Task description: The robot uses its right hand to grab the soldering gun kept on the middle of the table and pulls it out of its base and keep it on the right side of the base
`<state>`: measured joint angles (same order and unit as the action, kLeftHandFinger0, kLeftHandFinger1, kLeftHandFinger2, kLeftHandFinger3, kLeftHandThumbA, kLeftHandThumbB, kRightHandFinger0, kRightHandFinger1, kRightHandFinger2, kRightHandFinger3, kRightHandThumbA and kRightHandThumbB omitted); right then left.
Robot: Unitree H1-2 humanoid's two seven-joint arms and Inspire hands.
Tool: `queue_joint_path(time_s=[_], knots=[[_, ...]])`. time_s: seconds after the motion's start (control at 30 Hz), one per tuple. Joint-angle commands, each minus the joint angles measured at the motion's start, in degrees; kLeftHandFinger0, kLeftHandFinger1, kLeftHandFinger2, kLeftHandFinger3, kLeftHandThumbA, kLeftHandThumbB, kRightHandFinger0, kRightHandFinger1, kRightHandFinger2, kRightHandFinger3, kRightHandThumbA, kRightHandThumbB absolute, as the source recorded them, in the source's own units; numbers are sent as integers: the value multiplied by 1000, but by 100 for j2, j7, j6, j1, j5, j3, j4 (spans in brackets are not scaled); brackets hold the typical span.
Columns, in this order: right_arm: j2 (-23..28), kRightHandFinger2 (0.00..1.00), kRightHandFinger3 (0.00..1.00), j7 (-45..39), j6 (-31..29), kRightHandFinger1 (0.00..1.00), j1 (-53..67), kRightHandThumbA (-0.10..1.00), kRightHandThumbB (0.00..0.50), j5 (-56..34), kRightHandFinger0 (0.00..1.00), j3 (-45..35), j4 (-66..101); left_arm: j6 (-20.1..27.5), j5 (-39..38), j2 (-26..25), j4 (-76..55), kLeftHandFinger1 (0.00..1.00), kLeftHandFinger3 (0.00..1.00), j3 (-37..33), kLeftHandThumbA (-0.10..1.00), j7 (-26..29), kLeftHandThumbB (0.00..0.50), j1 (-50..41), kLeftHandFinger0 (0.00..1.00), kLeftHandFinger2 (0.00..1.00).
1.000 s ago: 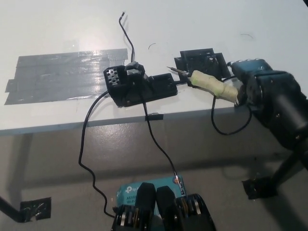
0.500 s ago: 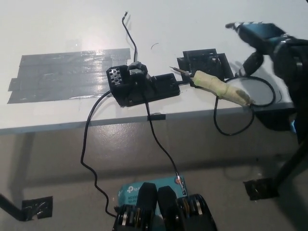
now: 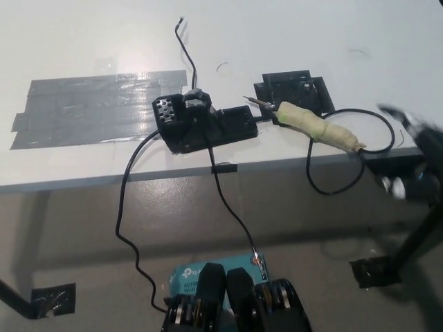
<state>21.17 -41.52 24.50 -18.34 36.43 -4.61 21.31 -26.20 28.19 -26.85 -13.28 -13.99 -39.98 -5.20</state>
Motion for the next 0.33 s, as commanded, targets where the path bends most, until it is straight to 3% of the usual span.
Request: queue_joint_path(time_s=[0.0, 0.03, 0.13, 0.23, 0.27, 0.3], knots=[[-885, 1000, 1000, 944, -256, 1000, 1467, 665, 312, -2054, 1000, -1465, 417, -20, -399, 57, -70, 773, 753, 461, 395, 468, 108, -65, 676, 770], [-1008, 1000, 1000, 933, -348, 1000, 1663, 634, 292, -2148, 1000, -1491, 301, 19, -435, 74, -32, 788, 767, 497, 398, 495, 110, -36, 693, 774], [-1115, 1000, 1000, 1026, -636, 1000, 1834, 647, 299, -2058, 1000, -1411, 8, 27, -437, 138, 13, 787, 813, 525, 434, 539, 122, 27, 698, 774], [-1180, 1000, 1000, 1052, -800, 1000, 1931, 568, 253, -1977, 1000, -1297, -294, 73, -426, 168, 53, 769, 841, 567, 423, 559, 133, 66, 677, 765], [-1169, 1000, 1000, 1035, -931, 1000, 2036, 489, 236, -1943, 1000, -1190, -568, 121, -499, 189, 37, 725, 853, 644, 425, 600, 132, 52, 644, 734], [-1155, 1000, 1000, 1031, -963, 1000, 2039, 500, 229, -1972, 1000, -1180, -664, 172, -579, 213, 53, 745, 846, 715, 412, 634, 137, 43, 662, 747]])
